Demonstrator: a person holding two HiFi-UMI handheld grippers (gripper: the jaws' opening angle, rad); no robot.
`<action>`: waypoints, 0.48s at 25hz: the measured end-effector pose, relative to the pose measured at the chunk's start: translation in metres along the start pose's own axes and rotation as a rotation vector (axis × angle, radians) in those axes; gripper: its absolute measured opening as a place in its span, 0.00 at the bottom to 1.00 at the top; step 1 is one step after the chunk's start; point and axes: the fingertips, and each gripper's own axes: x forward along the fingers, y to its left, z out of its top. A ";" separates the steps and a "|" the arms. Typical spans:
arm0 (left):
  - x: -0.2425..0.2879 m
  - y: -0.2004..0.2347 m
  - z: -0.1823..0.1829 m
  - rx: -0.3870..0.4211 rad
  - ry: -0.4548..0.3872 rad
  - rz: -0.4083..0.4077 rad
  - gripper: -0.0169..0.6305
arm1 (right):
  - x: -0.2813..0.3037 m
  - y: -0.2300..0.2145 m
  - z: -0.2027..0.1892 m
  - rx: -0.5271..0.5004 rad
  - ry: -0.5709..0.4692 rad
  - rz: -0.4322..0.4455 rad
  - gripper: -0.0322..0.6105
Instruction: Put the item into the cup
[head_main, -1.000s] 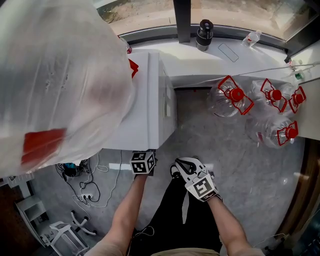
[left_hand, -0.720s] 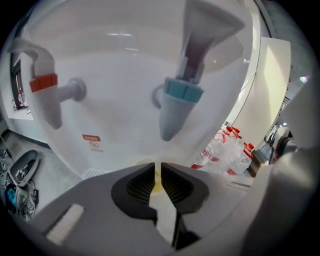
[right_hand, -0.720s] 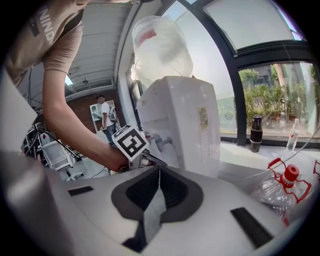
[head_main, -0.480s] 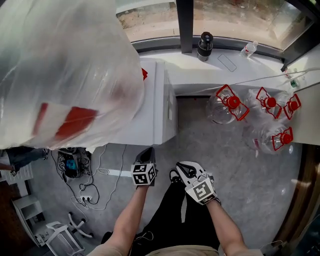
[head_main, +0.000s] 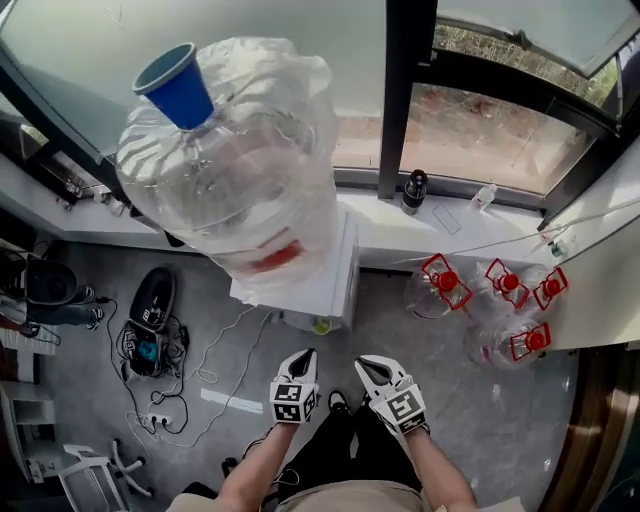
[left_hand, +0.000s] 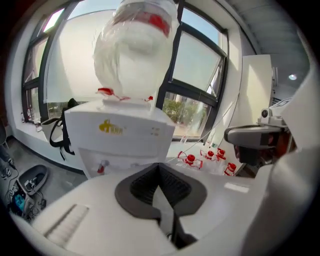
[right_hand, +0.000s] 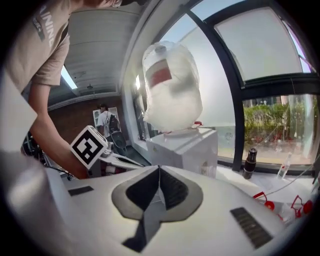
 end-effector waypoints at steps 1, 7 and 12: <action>-0.011 -0.003 0.016 0.004 -0.025 0.002 0.04 | -0.004 0.003 0.012 -0.007 -0.005 -0.001 0.07; -0.082 -0.020 0.098 0.070 -0.159 0.022 0.04 | -0.033 0.017 0.086 0.029 -0.086 -0.020 0.07; -0.133 -0.032 0.162 0.099 -0.269 0.051 0.04 | -0.056 0.022 0.156 -0.051 -0.170 -0.037 0.07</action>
